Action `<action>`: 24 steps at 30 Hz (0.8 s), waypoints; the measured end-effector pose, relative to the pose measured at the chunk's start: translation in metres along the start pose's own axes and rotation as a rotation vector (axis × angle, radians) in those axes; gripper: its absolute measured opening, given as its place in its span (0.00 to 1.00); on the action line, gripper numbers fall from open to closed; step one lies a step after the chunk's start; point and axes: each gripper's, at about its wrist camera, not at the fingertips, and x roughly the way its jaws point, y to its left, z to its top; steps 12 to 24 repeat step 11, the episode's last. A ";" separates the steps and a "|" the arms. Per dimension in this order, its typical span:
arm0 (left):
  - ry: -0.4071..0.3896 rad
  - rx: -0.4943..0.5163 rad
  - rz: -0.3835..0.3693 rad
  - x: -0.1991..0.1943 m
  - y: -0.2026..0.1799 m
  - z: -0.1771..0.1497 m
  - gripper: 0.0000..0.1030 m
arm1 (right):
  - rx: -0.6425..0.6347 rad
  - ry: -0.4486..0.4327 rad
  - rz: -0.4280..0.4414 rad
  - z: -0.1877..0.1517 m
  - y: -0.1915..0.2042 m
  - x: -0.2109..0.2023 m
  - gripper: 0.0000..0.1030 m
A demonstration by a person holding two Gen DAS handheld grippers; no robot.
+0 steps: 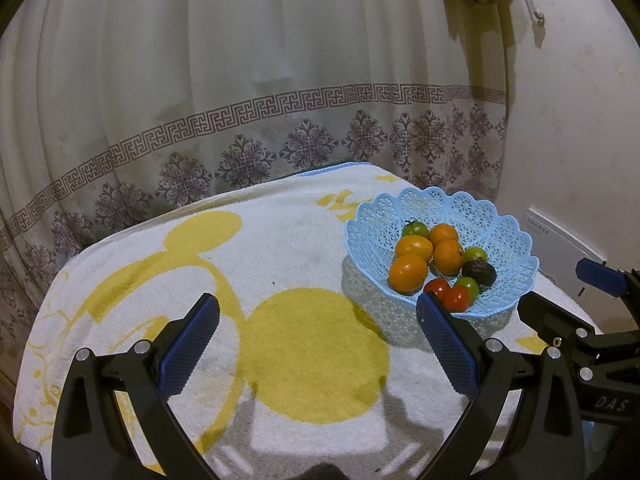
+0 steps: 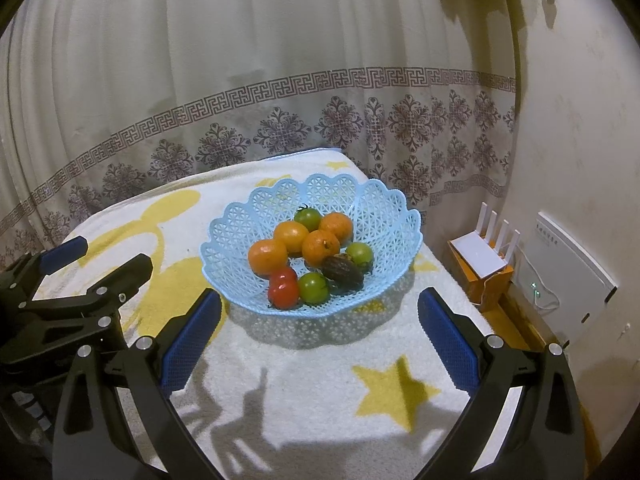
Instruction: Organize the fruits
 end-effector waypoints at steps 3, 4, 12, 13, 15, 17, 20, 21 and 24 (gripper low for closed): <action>0.001 0.000 0.004 0.000 0.000 0.000 0.95 | 0.000 0.002 0.001 -0.001 0.000 0.000 0.97; 0.004 -0.003 0.006 0.000 0.001 0.000 0.95 | -0.001 0.003 0.001 -0.002 0.001 0.000 0.97; 0.038 -0.027 0.029 0.002 0.015 -0.005 0.95 | -0.006 0.018 0.021 -0.004 0.012 0.002 0.97; 0.038 -0.027 0.029 0.002 0.015 -0.005 0.95 | -0.006 0.018 0.021 -0.004 0.012 0.002 0.97; 0.038 -0.027 0.029 0.002 0.015 -0.005 0.95 | -0.006 0.018 0.021 -0.004 0.012 0.002 0.97; 0.038 -0.027 0.029 0.002 0.015 -0.005 0.95 | -0.006 0.018 0.021 -0.004 0.012 0.002 0.97; 0.038 -0.027 0.029 0.002 0.015 -0.005 0.95 | -0.006 0.018 0.021 -0.004 0.012 0.002 0.97; 0.038 -0.027 0.029 0.002 0.015 -0.005 0.95 | -0.006 0.018 0.021 -0.004 0.012 0.002 0.97; 0.038 -0.027 0.029 0.002 0.015 -0.005 0.95 | -0.006 0.018 0.021 -0.004 0.012 0.002 0.97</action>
